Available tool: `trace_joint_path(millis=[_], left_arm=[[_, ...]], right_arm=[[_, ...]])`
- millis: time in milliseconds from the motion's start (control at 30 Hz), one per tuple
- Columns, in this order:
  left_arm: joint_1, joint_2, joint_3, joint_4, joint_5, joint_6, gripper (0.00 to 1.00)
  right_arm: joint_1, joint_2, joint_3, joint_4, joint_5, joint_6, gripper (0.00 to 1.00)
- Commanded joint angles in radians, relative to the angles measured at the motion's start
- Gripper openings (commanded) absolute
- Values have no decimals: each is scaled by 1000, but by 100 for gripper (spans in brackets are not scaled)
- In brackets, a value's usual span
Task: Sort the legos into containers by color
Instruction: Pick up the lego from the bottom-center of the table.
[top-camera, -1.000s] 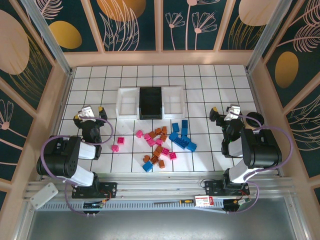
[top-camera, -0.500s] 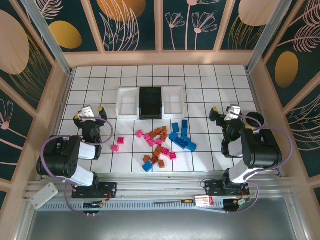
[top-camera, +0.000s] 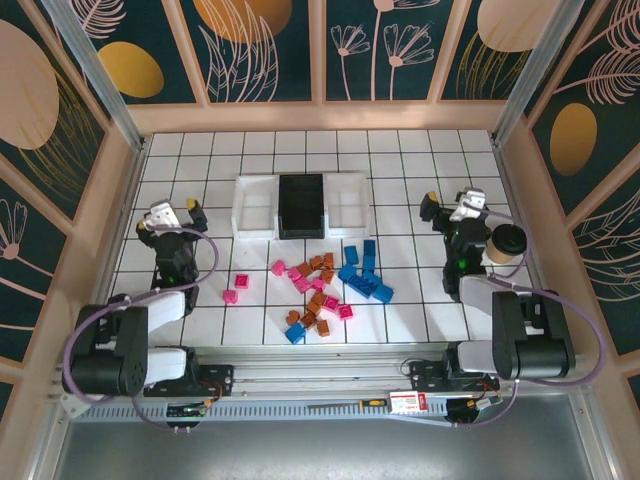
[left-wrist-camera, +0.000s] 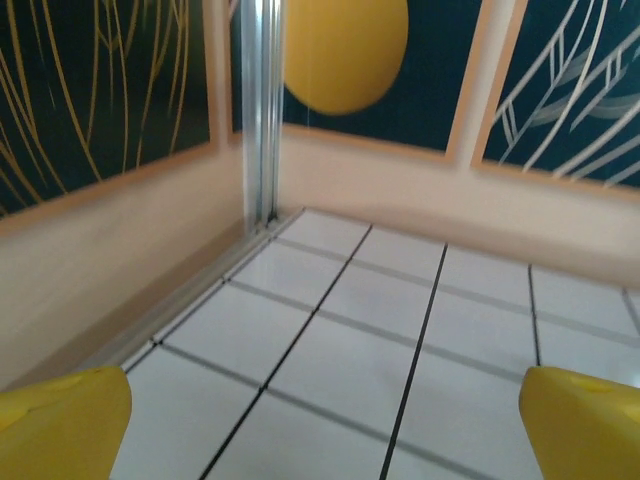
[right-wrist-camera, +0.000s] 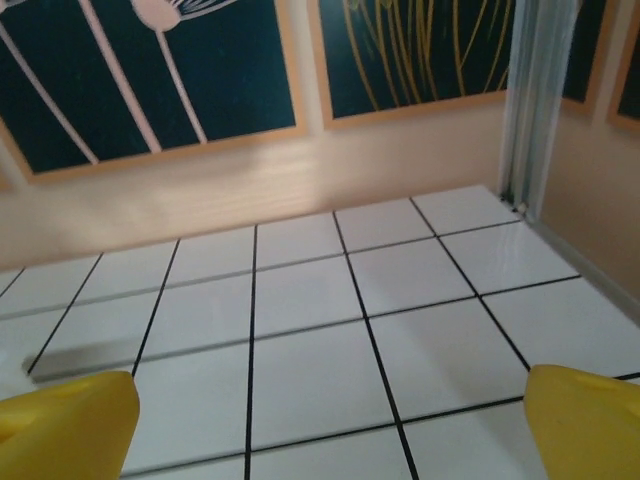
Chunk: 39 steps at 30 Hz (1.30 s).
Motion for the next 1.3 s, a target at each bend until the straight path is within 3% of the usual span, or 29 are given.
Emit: trace_joint_path(millis=[0, 33, 100, 133, 167, 200, 233, 267, 333, 400, 467, 567, 767, 1033, 1267], left_arm=[[5, -98, 65, -143, -32, -178, 99], [5, -117, 85, -187, -74, -277, 99], [7, -159, 155, -427, -179, -597, 99], [6, -182, 217, -644, -191, -759, 99], [6, -199, 254, -746, -181, -826, 99], [6, -212, 258, -745, -142, -802, 99], [8, -231, 250, -730, -73, -774, 99], [7, -253, 237, -723, -18, -776, 99], [7, -307, 198, -701, 76, -800, 99], [6, -374, 146, -669, 172, -833, 99], [7, -455, 76, -626, 257, -868, 99], [6, -552, 38, -691, 363, -855, 99], [6, -607, 52, -894, 522, -784, 99], [6, -568, 44, -931, 628, -758, 99], [7, -561, 41, -931, 651, -745, 99]], right_arm=[[127, -2, 98, -220, 435, 66, 99], [158, 18, 126, -261, 557, 143, 99], [174, 21, 197, -529, 575, 475, 99], [158, 17, 243, -709, 484, 603, 99], [136, 16, 258, -738, 332, 573, 99], [119, 17, 241, -699, 161, 529, 95], [118, 9, 199, -625, 31, 493, 79], [129, -8, 150, -569, -27, 514, 73], [169, -53, 86, -525, -102, 555, 73], [255, -81, 97, -595, -139, 524, 73], [417, -116, 121, -681, -99, 447, 75], [659, -157, 140, -767, -51, 380, 81], [966, -138, 206, -998, 93, 460, 79], [1134, 15, 236, -1276, 202, 688, 74], [1182, 95, 231, -1276, 200, 723, 69]])
